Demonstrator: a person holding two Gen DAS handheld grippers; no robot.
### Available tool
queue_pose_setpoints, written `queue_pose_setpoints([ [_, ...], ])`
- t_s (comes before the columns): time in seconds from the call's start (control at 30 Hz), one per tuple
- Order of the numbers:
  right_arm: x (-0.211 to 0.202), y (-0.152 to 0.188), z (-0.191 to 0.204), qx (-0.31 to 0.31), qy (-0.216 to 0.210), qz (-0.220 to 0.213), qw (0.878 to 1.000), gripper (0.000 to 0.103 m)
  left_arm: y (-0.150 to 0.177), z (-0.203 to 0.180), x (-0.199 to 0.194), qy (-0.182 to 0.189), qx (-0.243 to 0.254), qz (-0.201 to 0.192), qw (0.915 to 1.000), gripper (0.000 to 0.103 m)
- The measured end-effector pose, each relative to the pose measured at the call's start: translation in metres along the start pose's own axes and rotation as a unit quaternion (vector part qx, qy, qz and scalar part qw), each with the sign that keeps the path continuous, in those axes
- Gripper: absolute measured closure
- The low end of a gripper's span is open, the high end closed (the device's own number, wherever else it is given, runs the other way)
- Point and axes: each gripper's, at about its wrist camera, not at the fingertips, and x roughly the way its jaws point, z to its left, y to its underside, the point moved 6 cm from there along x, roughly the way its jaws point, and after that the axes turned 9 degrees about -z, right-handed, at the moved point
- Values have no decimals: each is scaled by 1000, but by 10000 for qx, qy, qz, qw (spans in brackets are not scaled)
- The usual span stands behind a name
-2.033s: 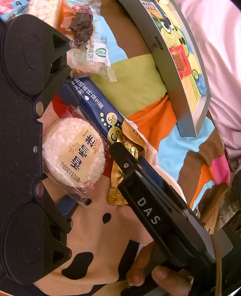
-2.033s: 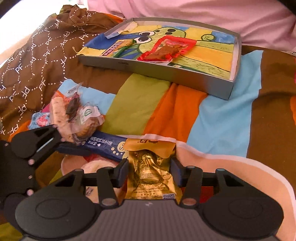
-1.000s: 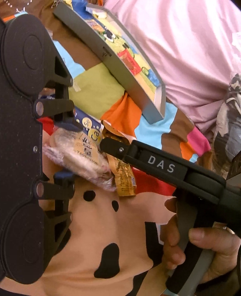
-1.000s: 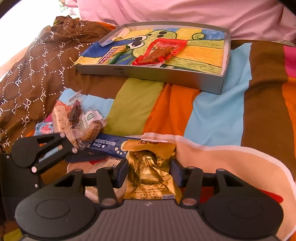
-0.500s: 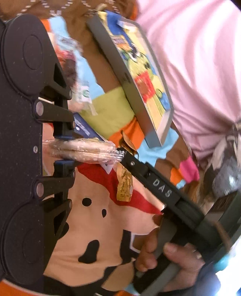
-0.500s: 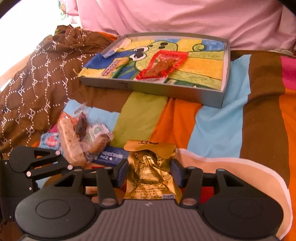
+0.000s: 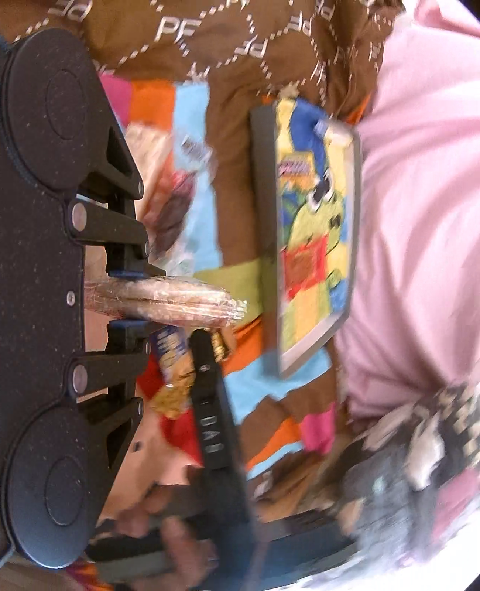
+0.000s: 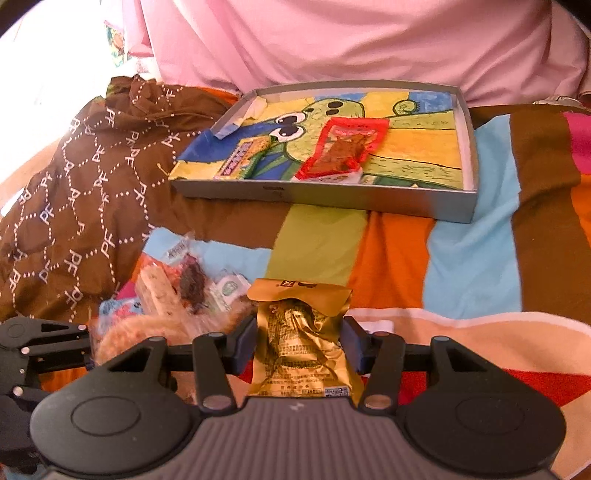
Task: Organize snacks
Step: 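Carry the rice cake and gold foil pack into the tray and release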
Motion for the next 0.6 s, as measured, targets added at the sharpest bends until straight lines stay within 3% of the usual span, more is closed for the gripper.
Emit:
queue_pose_setpoints([
  [0.17,3,-18,18,16,-32,-362,9993,48,-42,32,9,-265,-213,-257,9991,82],
  [0.33,15,-56,31,13,-93,-772,9970,48,-85,65,29,-613,-77,-619,9962,82],
  [0.6,50,-120,34,110,65,-1296,9915,48,-138,98,73,-869,-36,-1069,9905,82],
])
